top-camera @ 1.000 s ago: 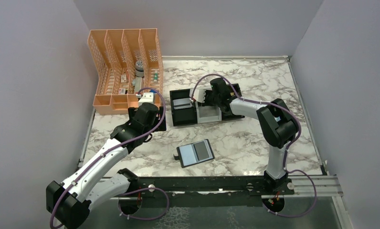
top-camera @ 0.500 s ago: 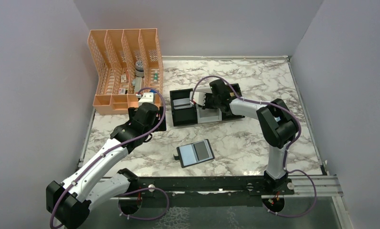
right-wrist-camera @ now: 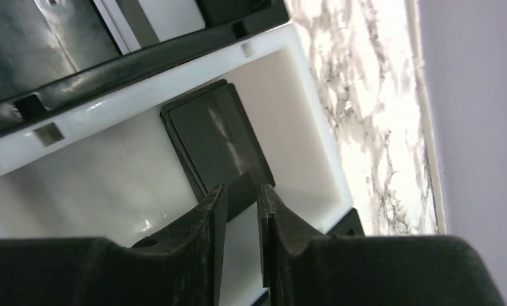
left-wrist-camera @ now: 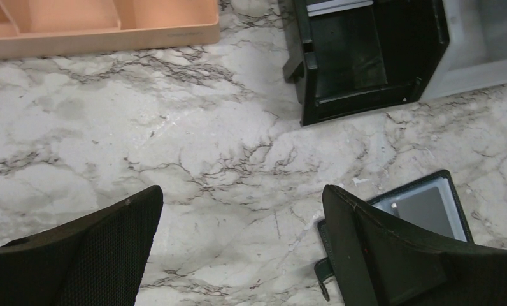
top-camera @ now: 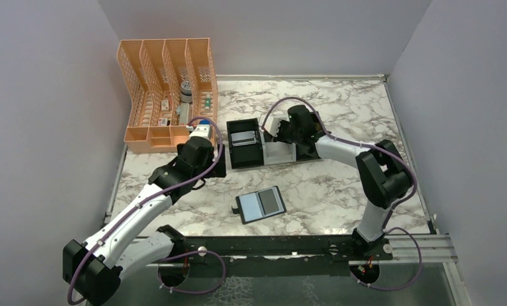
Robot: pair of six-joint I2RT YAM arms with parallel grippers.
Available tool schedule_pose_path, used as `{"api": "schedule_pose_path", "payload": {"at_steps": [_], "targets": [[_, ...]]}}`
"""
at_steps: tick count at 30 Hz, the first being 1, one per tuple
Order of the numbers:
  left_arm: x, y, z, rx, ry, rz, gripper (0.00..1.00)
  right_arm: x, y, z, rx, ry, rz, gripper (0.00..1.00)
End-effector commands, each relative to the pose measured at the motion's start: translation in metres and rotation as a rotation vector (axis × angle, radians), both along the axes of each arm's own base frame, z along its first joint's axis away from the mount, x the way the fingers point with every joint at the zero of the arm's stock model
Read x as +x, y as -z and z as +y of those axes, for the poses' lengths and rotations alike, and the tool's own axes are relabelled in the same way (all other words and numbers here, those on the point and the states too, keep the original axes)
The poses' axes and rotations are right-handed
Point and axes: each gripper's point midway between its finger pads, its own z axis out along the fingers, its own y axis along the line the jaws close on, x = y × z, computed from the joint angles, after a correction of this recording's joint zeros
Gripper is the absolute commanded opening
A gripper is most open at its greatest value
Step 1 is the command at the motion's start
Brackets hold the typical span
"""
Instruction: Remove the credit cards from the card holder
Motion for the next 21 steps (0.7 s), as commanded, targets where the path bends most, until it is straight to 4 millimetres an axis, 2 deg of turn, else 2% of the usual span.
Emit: {"api": "schedule_pose_path", "payload": {"at_steps": [1,5,8,9,10,11,13,15,19,21], "targets": [[-0.003,-0.009,-0.025,-0.134,0.077,-0.014,0.99,-0.003,-0.053,0.010,0.196,0.027,-0.084,0.25],[-0.007,-0.019,-0.051,-0.252,0.164,-0.005,0.99,-0.016,-0.081,0.005,0.403,0.155,-0.043,0.26],[-0.014,-0.025,-0.078,-0.360,0.264,0.028,0.99,-0.044,-0.105,0.001,0.674,0.248,0.052,0.29],[-0.017,-0.025,-0.088,-0.404,0.293,0.050,0.97,-0.058,-0.106,-0.002,0.752,0.265,0.092,0.29],[-0.021,-0.024,-0.098,-0.447,0.323,0.074,0.95,-0.071,-0.110,-0.006,0.846,0.296,0.136,0.35],[-0.025,-0.022,-0.107,-0.499,0.344,0.107,0.94,-0.082,-0.112,-0.010,0.944,0.349,0.195,0.47],[-0.031,-0.018,-0.125,-0.589,0.387,0.155,0.89,-0.103,-0.100,-0.018,1.133,0.522,0.414,0.60],[-0.036,-0.013,-0.138,-0.648,0.411,0.185,0.85,-0.129,-0.084,-0.012,1.139,0.538,0.588,0.70],[-0.042,0.007,-0.150,-0.687,0.364,0.237,0.77,-0.163,-0.059,-0.001,1.072,0.569,0.854,0.74],[-0.045,0.020,-0.154,-0.680,0.310,0.258,0.75,-0.178,-0.041,0.004,1.025,0.624,0.996,0.70]]}}
